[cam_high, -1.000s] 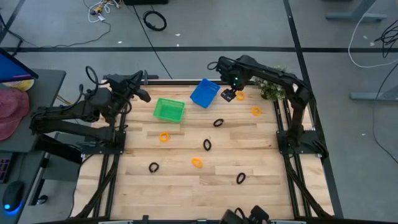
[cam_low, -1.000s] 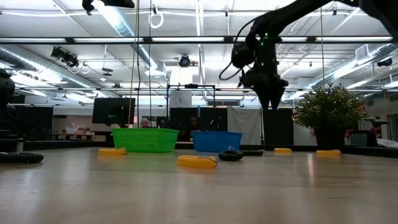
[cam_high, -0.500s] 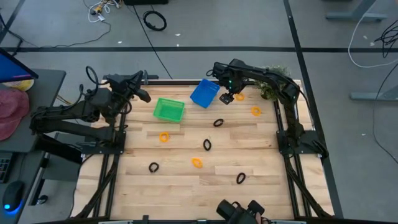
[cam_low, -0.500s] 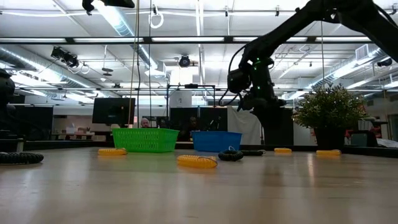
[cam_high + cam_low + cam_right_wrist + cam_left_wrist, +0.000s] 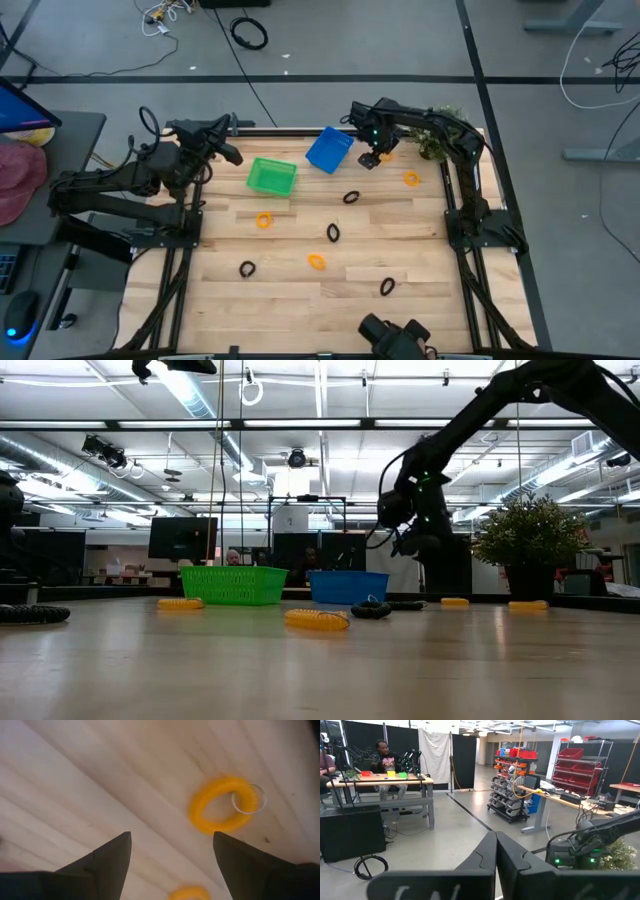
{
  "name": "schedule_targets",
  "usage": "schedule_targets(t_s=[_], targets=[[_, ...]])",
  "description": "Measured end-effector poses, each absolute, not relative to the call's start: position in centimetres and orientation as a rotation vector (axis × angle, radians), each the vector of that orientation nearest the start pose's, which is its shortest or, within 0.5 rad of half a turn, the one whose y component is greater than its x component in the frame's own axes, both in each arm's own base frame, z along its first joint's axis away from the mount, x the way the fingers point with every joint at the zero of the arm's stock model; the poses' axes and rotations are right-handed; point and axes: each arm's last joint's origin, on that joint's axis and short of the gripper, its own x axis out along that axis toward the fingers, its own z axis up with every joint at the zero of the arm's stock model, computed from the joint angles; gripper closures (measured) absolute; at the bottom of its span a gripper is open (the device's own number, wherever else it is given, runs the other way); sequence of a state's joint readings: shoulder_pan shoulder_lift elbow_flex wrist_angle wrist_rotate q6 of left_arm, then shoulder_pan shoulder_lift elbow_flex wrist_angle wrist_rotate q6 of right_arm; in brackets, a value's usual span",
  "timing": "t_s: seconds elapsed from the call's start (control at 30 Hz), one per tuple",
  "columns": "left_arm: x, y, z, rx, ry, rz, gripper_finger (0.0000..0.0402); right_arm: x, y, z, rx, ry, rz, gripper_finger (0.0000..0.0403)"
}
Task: Sort spring keychains into baskets
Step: Put the yellow spring keychain into the blue basket
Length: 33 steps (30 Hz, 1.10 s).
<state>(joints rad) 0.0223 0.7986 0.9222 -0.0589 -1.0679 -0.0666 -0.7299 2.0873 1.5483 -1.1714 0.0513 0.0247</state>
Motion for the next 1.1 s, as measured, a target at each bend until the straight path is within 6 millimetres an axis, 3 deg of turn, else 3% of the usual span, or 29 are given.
schedule_targets(t_s=[0.2,0.5,0.9,1.1], targets=[[15.2,2.9,38.8,-0.094,-0.095,1.088,0.0396,27.6,-25.2,14.9,0.553,1.649,-0.557,0.0124],[15.2,2.9,38.8,-0.094,-0.095,1.088,0.0396,27.6,-25.8,14.7,0.477,1.618,-0.524,0.0158],[15.2,2.9,38.8,-0.094,-0.096,1.088,0.0396,26.9,-26.8,14.7,0.510,1.585,-0.514,0.0251],[15.2,2.9,38.8,-0.095,-0.096,1.088,0.0396,26.5,-26.2,13.4,0.526,1.572,-0.489,0.0295]])
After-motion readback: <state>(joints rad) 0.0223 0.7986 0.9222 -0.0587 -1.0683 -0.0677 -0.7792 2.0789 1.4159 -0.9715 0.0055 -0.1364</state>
